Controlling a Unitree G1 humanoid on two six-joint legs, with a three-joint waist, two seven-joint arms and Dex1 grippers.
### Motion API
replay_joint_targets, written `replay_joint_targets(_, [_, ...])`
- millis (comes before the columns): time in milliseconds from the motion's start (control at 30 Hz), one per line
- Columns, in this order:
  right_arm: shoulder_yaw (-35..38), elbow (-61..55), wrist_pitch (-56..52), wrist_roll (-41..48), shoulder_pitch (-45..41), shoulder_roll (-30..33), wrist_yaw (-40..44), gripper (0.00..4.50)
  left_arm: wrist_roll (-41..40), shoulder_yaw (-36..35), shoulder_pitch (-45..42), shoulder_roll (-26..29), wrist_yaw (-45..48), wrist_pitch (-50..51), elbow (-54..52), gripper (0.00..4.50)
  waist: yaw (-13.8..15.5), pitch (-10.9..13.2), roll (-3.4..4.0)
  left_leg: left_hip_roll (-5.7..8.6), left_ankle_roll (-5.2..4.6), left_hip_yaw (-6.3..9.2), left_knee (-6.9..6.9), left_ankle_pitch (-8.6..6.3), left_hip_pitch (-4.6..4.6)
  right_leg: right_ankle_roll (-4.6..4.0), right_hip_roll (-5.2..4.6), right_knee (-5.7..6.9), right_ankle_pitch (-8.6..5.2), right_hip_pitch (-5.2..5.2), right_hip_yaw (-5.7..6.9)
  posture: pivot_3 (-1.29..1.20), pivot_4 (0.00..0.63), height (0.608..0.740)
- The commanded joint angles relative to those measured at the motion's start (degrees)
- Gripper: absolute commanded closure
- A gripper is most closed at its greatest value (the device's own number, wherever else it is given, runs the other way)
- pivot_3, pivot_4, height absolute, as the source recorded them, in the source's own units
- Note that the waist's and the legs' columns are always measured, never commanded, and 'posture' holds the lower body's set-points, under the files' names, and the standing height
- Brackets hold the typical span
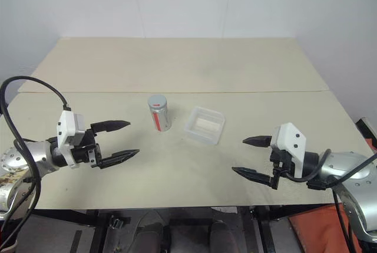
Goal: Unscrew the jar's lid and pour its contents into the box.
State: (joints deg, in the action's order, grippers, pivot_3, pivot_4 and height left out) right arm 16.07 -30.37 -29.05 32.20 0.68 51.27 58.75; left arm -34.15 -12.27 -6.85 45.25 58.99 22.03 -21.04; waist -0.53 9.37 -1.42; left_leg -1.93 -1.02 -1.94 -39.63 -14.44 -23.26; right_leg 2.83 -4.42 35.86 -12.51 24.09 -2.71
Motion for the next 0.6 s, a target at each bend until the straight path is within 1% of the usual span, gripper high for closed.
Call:
replay_joint_targets(33, [-0.1, -2.8, 2.4, 0.0, -1.7, -1.4, -2.2, 0.02, 0.9, -0.3, -1.5, 0.3, 0.0, -1.6, 1.0, 0.0, 0.0, 0.0, 0.0, 0.0, 0.0, 0.0, 0.0, 0.0, -0.01, 0.0, 0.0, 0.0, 0.0, 0.01, 0.0, 0.0, 0.15, 0.74])
replay_joint_targets(133, [-0.9, -2.6, 2.7, 0.6, -1.7, -1.1, -0.6, 0.02, 2.0, 0.7, -1.3, -0.3, -0.8, -1.6, 0.4, 0.0, 0.0, 0.0, 0.0, 0.01, 0.0, 0.0, 0.0, 0.0, 0.0, 0.0, 0.0, 0.0, 0.0, 0.0, 0.0, 0.0, 0.15, 0.74])
replay_joint_targets(333, [-1.7, -1.9, 2.2, 0.9, -2.3, 0.1, 0.8, 0.02, 1.3, 0.3, 0.8, -0.8, -2.1, -0.2, -2.3, 0.0, 0.0, 0.0, 0.0, 0.0, 0.0, 0.0, 0.0, 0.0, -0.01, 0.0, -0.01, 0.0, 0.0, 0.01, 0.0, 0.0, 0.15, 0.74])
replay_joint_targets(467, [-2.9, -1.2, 3.2, -0.3, -2.6, 0.0, 1.3, 0.02, 1.7, -0.5, 1.6, -1.2, -4.5, 0.5, -3.3, 0.0, 0.0, 0.0, 0.0, 0.0, 0.0, 0.01, 0.0, 0.0, 0.02, 0.0, 0.0, 0.02, 0.0, -0.02, 0.0, 0.0, 0.15, 0.74])
replay_joint_targets(500, [-3.3, -1.1, 3.2, -0.4, -3.0, -0.1, 1.3, 0.02, 2.6, -0.2, 1.6, -2.0, -6.4, 0.4, -3.5, 0.0, 0.0, 0.0, 0.0, 0.0, 0.0, 0.0, 0.0, 0.0, 0.01, 0.0, -0.01, 0.01, 0.0, -0.01, 0.0, 0.0, 0.15, 0.74])
replay_joint_targets(600, [-4.6, -0.3, 3.4, -0.6, -4.7, -0.1, 1.7, 0.02, 7.3, 2.4, 2.0, -6.9, -15.2, 0.2, -3.8, 0.0, 0.0, 0.0, 0.0, 0.02, 0.0, 0.01, -0.01, 0.0, 0.0, 0.01, -0.02, 0.0, 0.01, -0.02, -0.01, 0.0, 0.15, 0.74])
